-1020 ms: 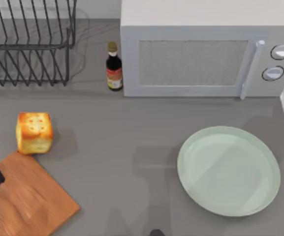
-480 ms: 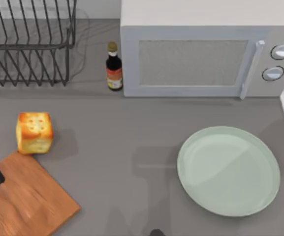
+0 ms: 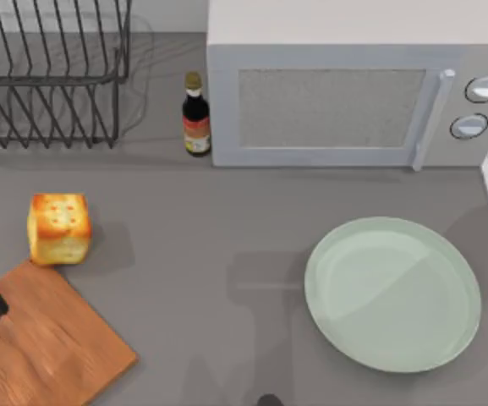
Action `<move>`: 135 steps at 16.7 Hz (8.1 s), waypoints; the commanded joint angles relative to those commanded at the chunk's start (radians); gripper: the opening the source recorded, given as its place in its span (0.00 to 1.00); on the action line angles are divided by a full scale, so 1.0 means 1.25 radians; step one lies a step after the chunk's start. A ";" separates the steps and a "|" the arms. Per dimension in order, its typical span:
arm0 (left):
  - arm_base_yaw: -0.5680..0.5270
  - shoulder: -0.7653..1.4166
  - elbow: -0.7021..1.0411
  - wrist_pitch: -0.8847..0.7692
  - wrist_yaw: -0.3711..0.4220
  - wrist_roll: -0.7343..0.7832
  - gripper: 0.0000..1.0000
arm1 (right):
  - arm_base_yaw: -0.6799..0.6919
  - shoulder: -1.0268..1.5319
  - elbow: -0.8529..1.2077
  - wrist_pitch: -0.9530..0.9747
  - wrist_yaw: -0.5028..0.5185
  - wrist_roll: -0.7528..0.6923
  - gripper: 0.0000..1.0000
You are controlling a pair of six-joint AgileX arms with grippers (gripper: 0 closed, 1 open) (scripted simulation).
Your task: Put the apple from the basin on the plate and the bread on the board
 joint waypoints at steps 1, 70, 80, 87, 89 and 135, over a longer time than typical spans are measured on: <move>0.000 0.000 0.000 0.000 0.000 0.000 1.00 | 0.000 0.000 0.000 0.000 0.000 0.000 0.47; 0.000 0.000 0.000 0.000 0.000 0.000 1.00 | 0.634 -0.458 0.069 -0.527 -0.004 0.628 0.83; 0.000 0.000 0.000 0.000 0.000 0.000 1.00 | 0.634 -0.458 0.069 -0.527 -0.004 0.628 1.00; 0.000 0.000 0.000 0.000 0.000 0.000 1.00 | 0.597 -0.577 -0.027 -0.444 -0.004 0.591 1.00; 0.000 0.000 0.000 0.000 0.000 0.000 1.00 | 0.568 -0.681 -0.109 -0.376 -0.004 0.561 1.00; -0.283 1.464 1.139 -0.910 -0.193 0.609 1.00 | 0.214 -1.910 -1.105 0.452 -0.004 0.197 1.00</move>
